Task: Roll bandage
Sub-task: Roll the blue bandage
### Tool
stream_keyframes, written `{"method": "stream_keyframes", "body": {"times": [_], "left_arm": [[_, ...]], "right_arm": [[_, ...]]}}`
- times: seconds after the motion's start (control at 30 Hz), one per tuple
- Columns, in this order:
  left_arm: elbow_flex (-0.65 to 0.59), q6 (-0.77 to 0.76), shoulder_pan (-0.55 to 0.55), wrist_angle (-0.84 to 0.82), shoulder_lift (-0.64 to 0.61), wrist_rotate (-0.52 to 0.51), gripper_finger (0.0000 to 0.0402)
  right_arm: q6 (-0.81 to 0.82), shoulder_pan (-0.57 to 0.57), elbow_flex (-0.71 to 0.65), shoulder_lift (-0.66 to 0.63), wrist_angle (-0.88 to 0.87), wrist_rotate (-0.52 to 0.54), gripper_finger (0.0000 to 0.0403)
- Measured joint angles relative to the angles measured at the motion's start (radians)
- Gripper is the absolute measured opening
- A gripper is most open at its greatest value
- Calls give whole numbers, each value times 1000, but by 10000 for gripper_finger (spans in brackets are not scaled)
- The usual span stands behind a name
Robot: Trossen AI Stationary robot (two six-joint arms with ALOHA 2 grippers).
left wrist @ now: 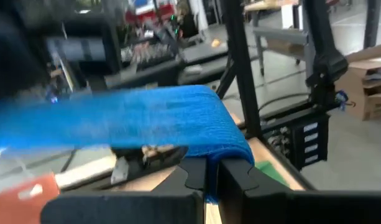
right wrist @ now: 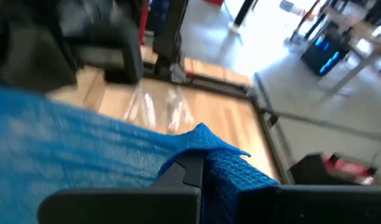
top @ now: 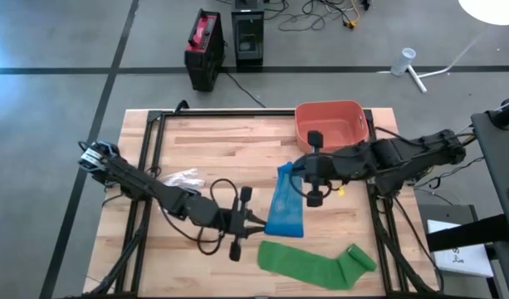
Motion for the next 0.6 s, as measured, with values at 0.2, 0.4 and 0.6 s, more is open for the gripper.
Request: {"method": "stream_keyframes", "body": {"times": [0.2, 0.4, 0.6], "left_arm": [[26, 63, -7, 2, -16, 15, 4], [60, 95, -7, 1, -17, 20, 4], [90, 125, -7, -18, -19, 12, 4]], "right_arm": [[103, -2, -66, 28, 17, -96, 0], [196, -4, -103, 77, 38, -178, 0], [221, -3, -110, 104, 48, -205, 0]]}}
